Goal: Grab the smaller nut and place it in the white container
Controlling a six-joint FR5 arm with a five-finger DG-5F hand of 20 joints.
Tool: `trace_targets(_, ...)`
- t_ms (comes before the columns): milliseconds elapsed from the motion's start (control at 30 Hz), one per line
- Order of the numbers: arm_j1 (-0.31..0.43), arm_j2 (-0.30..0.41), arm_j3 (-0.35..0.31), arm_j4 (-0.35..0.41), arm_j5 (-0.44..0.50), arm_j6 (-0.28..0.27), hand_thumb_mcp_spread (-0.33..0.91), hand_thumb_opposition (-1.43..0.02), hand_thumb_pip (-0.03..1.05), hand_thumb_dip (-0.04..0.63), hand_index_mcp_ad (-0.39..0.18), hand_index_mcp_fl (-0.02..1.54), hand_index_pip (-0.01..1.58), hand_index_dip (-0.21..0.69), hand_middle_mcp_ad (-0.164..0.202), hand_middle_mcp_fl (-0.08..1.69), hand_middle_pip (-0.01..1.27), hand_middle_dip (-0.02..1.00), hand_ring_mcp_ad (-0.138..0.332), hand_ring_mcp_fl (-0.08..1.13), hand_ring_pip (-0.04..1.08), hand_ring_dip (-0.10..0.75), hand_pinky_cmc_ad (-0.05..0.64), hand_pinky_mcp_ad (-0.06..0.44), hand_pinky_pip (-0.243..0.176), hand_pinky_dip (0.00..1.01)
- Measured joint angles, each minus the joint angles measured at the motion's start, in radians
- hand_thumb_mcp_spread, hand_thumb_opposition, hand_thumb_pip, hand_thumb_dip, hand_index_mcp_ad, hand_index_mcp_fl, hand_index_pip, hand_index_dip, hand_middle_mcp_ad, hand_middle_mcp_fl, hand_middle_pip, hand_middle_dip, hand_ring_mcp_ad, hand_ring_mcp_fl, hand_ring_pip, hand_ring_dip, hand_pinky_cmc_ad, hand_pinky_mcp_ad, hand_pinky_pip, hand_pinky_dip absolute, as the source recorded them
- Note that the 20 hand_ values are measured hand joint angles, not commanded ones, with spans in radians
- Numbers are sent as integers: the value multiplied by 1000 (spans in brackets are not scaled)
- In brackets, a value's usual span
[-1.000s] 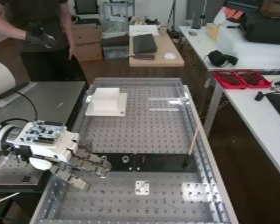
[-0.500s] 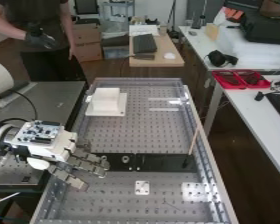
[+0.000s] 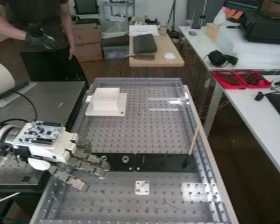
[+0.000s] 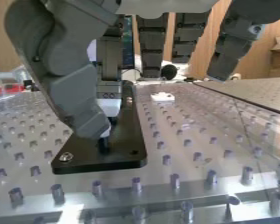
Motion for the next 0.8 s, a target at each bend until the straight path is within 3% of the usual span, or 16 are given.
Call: trace_targets(800,9,-8,-5,14,15,17,461,-834,702,251,-152,49,1559,192,80,147,129,229,115,0,94,96,380,295,-61,365)
